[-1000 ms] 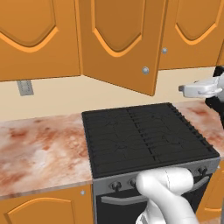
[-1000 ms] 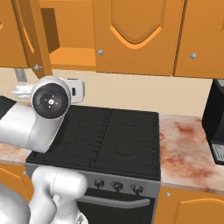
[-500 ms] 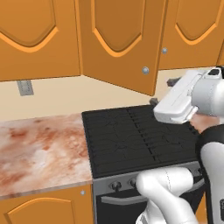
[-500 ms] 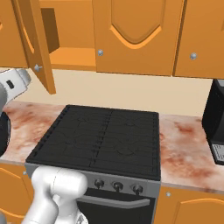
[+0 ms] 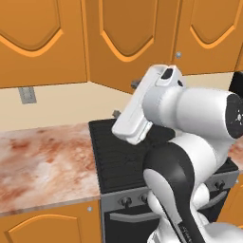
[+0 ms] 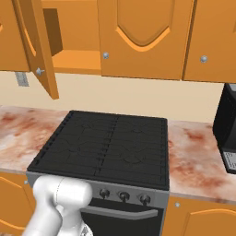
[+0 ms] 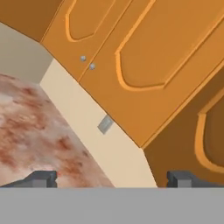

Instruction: Close all open cabinet doors.

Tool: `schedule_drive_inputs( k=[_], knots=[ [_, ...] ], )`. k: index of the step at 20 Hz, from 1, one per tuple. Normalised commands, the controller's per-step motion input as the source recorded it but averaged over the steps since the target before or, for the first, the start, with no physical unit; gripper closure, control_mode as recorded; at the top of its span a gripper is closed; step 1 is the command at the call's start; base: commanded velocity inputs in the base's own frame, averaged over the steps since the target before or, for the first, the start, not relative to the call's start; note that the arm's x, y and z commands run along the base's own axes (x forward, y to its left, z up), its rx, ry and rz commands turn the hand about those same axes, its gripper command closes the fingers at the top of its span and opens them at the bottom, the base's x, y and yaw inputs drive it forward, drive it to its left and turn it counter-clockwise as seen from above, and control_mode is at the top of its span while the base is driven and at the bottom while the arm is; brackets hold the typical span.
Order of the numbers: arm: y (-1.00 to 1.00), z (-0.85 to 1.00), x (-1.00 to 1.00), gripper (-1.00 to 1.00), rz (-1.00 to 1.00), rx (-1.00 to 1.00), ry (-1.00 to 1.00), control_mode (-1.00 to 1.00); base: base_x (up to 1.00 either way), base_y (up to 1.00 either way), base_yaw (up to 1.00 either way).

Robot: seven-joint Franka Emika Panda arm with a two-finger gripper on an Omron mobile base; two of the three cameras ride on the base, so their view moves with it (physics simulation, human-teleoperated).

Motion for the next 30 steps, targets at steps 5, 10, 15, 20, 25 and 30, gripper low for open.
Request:
schedule_drive_inputs(
  k=[5, 10, 15, 20, 25, 30],
  knots=[
    [0.76, 0.00, 0.56, -1.00, -0.21, -0.25, -0.04, -1.00, 0.00, 0.00, 0.00],
    [0.17, 0.00, 0.70, -1.00, -0.24, -0.24, 0.00, -1.00, 0.00, 0.00, 0.00],
    [-0.16, -0.02, 0.56, -1.00, -0.05, -0.17, -0.03, -1.00, 0.00, 0.00, 0.00],
    [-0.33, -0.02, 0.56, -1.00, -0.01, -0.11, 0.00, -1.00, 0.00, 0.00, 0.00],
    [-0.45, -0.13, 0.47, -1.00, 0.00, -0.06, 0.00, -1.00, 0.00, 0.00, 0.00],
    [-0.49, -0.07, 0.43, -1.00, 0.00, -0.04, 0.00, -1.00, 0.00, 0.00, 0.00]
  ],
)
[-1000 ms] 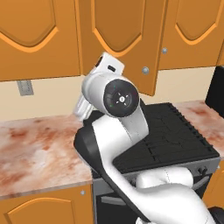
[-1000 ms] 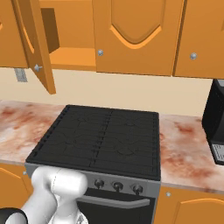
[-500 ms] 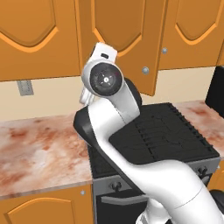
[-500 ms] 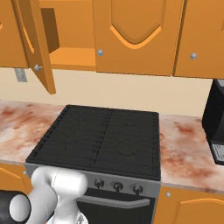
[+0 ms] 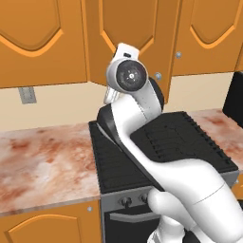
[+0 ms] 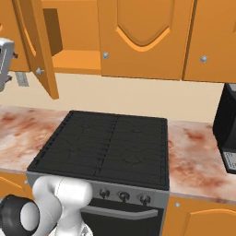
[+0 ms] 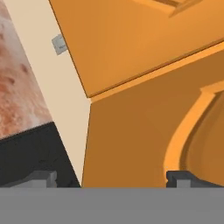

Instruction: Close all open cabinet doors.

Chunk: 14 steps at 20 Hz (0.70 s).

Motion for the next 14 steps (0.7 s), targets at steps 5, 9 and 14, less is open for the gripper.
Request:
schedule_drive_inputs(
  k=[5, 9, 14],
  knots=[
    [-0.62, 0.00, 0.25, -1.00, 0.00, -0.03, 0.00, -1.00, 0.00, 0.00, 0.00],
    [-0.57, 0.00, 0.35, -1.00, 0.00, -0.03, 0.00, -1.00, 0.00, 0.00, 0.00],
    [-0.54, 0.00, 0.45, -1.00, 0.00, -0.02, 0.00, -1.00, 0.00, 0.00, 0.00]
  ],
)
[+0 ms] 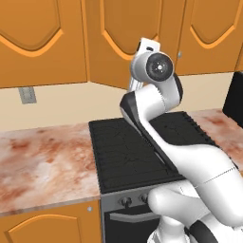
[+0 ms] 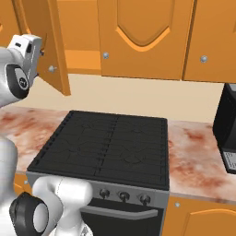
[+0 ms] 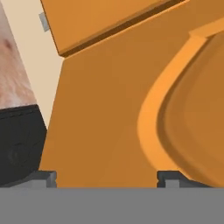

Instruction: Close all open cabinet doors.

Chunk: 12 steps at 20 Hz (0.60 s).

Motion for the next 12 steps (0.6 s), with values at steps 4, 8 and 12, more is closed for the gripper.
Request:
schedule_drive_inputs(
  k=[4, 8, 12],
  knots=[
    [-0.44, -0.08, 0.67, -1.00, 0.00, -0.01, 0.00, -1.00, 0.00, 0.00, 0.00],
    [-0.36, -0.16, 0.78, -1.00, 0.00, 0.00, 0.00, -1.00, 0.00, 0.00, 0.00],
    [-0.29, -0.28, 0.83, -1.00, 0.00, 0.00, 0.00, -1.00, 0.00, 0.00, 0.00]
  ],
)
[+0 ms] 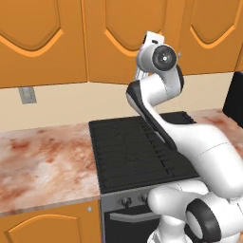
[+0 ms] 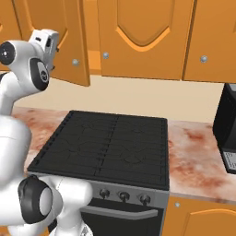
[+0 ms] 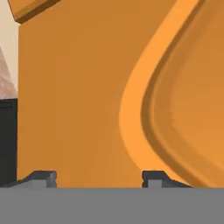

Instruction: Close all open cabinet doors.

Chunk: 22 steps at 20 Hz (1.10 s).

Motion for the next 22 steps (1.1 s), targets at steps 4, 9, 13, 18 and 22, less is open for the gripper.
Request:
schedule_drive_inputs(
  k=[4, 9, 13, 18, 22],
  knots=[
    [-0.23, -0.35, 0.87, -1.00, 0.00, 0.00, 0.00, -1.00, 0.00, 0.00, 0.00],
    [-0.17, -0.32, 0.94, -1.00, 0.00, 0.00, 0.00, -1.00, 0.00, 0.00, 0.00],
    [-0.17, -0.28, 0.97, -1.00, 0.00, 0.00, 0.00, -1.00, 0.00, 0.00, 0.00],
    [-0.18, -0.23, 0.87, -1.00, 0.00, 0.00, 0.00, -1.00, 0.00, 0.00, 0.00],
    [-0.14, -0.17, 0.60, -1.00, 0.01, 0.00, 0.01, -1.00, 0.00, 0.00, 0.00]
  ],
)
